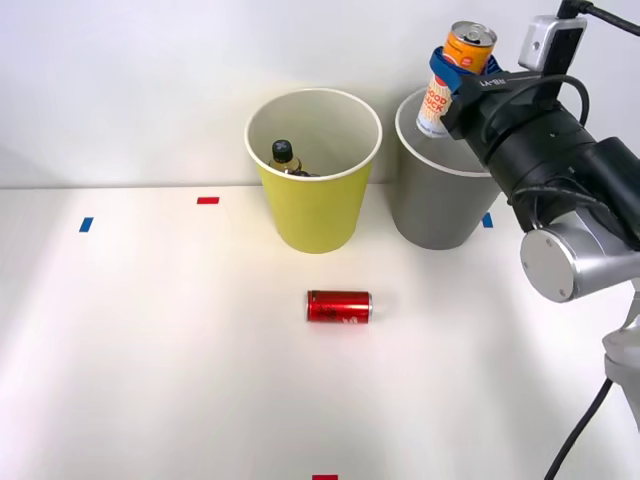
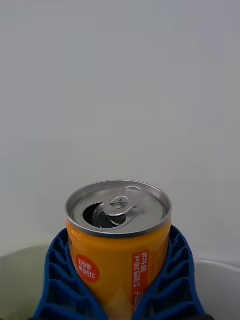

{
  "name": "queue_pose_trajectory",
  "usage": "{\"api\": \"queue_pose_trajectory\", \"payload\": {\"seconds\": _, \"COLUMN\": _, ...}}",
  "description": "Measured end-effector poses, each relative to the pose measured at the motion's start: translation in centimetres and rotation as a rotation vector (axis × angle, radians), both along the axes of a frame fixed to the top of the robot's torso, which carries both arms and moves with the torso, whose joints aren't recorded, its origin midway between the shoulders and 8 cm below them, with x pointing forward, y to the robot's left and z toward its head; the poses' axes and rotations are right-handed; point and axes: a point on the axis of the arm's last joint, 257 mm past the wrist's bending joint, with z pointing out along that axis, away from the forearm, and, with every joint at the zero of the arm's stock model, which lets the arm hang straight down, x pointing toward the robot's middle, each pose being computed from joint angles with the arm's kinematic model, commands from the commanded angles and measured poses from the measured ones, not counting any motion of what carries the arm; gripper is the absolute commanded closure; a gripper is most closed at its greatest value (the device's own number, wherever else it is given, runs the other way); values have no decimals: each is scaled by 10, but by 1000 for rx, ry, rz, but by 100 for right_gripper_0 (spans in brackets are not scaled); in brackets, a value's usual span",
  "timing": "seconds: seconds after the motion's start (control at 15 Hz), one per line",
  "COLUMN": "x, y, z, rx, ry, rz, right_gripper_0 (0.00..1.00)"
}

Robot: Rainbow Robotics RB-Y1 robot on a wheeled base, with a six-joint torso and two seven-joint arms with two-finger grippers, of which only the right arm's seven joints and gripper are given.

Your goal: Put cans in the gray bin, plastic bottles in the light green bin

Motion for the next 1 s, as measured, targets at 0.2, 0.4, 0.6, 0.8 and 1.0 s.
{"api": "queue_pose_trajectory", "payload": {"seconds": 0.2, "x": 33, "y": -16, "z": -8, "rx": -18, "ry": -1, "rz": -43, "right_gripper_0": 100}}
{"api": "queue_pose_trajectory", "payload": {"seconds": 0.4, "x": 51, "y": -32, "z": -7, "rx": -62, "ry": -1, "rz": -78, "right_gripper_0": 100}}
{"api": "queue_pose_trajectory", "payload": {"seconds": 0.6, "x": 64, "y": -41, "z": -6, "rx": -80, "ry": 10, "rz": -95, "right_gripper_0": 100}}
{"api": "queue_pose_trajectory", "payload": {"seconds": 0.8, "x": 66, "y": -43, "z": -7, "rx": -80, "ry": 16, "rz": -98, "right_gripper_0": 10}}
{"api": "queue_pose_trajectory", "payload": {"seconds": 1.0, "x": 66, "y": -42, "z": -8, "rx": -72, "ry": 21, "rz": -93, "right_gripper_0": 0}}
